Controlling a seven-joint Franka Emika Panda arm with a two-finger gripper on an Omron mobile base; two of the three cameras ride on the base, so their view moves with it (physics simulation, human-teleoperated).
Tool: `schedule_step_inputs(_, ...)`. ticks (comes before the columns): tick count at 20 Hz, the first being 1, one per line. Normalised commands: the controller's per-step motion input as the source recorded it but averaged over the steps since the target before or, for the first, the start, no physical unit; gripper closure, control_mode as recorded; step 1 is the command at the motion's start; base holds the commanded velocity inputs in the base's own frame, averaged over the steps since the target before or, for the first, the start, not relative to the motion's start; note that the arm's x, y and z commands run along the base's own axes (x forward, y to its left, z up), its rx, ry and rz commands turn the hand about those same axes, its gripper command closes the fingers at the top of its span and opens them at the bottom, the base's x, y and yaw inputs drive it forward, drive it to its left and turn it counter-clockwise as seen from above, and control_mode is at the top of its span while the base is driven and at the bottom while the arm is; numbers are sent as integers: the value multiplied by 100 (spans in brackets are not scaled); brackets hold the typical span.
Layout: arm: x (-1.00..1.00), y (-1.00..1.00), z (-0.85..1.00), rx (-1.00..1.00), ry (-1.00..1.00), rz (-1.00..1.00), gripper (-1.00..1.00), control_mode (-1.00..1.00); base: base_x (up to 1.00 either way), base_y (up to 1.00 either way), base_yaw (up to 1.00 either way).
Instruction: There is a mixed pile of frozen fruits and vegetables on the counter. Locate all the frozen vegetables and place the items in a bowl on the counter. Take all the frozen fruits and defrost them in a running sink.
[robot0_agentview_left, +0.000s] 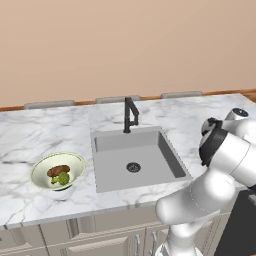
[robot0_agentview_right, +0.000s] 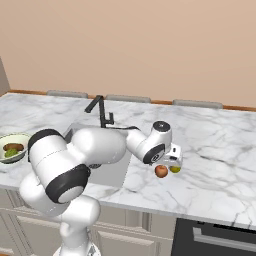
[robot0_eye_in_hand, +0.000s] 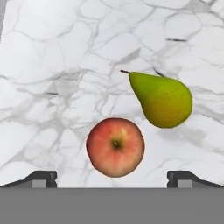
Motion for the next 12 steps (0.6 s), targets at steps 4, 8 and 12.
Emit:
schedule_step_inputs(4,18,0,-15,-2,-5,0,-100,-100,0,0,0)
schedule_step_inputs(8,18,-2,-3,-1,-4,0,-100,-100,0,0,0)
schedule_step_inputs(12,0,-17,0,0,0,0,-100,-100,0,0,0)
